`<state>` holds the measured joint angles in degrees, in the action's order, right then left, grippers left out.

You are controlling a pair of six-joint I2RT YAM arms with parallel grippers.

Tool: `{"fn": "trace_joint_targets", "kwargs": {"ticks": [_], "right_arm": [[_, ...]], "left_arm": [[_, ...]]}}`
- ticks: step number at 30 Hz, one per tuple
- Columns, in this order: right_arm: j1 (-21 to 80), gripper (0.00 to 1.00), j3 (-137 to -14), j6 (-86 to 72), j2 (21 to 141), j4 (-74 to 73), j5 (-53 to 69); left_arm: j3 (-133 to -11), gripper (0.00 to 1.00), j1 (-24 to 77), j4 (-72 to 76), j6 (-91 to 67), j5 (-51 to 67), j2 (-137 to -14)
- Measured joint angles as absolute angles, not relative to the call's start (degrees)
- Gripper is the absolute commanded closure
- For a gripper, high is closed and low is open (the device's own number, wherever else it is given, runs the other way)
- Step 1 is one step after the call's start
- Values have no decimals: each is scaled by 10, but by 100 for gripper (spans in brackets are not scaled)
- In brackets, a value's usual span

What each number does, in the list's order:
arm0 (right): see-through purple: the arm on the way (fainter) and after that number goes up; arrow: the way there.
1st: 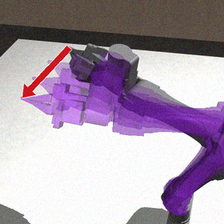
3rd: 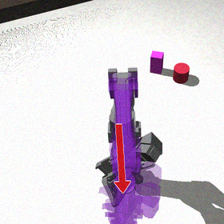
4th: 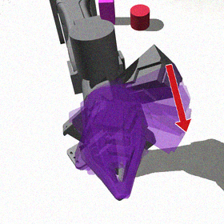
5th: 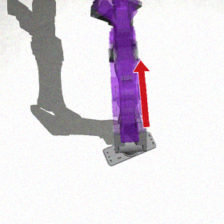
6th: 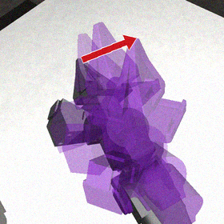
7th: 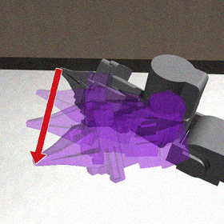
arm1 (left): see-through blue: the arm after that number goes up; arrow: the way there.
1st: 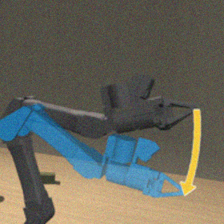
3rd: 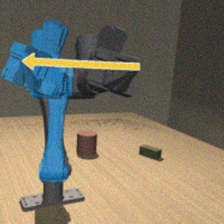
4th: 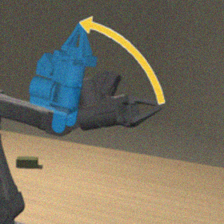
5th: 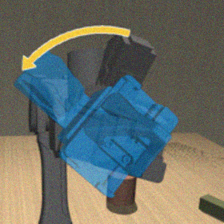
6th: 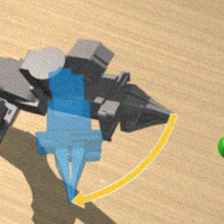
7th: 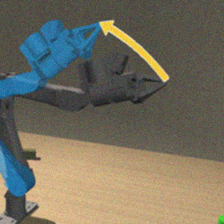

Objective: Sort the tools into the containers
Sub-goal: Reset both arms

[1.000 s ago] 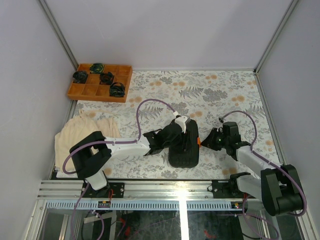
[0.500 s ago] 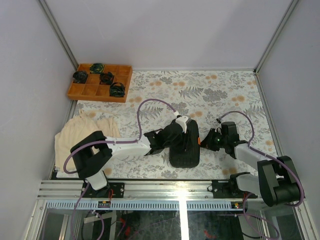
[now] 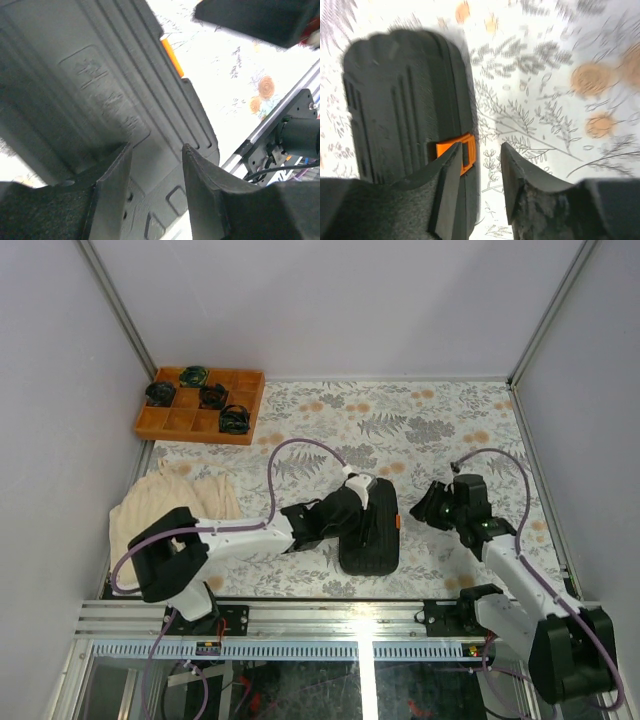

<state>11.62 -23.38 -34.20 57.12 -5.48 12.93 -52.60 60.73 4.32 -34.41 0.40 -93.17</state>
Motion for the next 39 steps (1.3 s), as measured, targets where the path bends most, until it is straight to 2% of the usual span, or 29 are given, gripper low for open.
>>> {"fn": "trace_joint_targets", "kwargs": {"ticks": [6,15,17,18,19,30,39], "right_arm": [[116,31,-320,-309,453,-157,44],[116,13,-457,-250,369,-248,24],[116,8,-470,-240,343,-255,24],[116,1,-472,-238,333,-257,24],[116,1,-473,-236,318,-261,24],[116,1,-410,-253,193,-287,-1],[116,1,-377,-274,176,-310,-26]], "left_arm": [[-527,33,603,-72,-331,-52,-857],[-553,0,596,-182,-310,-207,-646],[-555,0,596,-205,-310,-243,-599],[-555,0,596,-216,-311,-255,-582],[-555,0,596,-229,-312,-270,-561],[-443,0,596,-322,-362,-352,-358],[-421,0,596,-383,-406,-386,-312]]}}
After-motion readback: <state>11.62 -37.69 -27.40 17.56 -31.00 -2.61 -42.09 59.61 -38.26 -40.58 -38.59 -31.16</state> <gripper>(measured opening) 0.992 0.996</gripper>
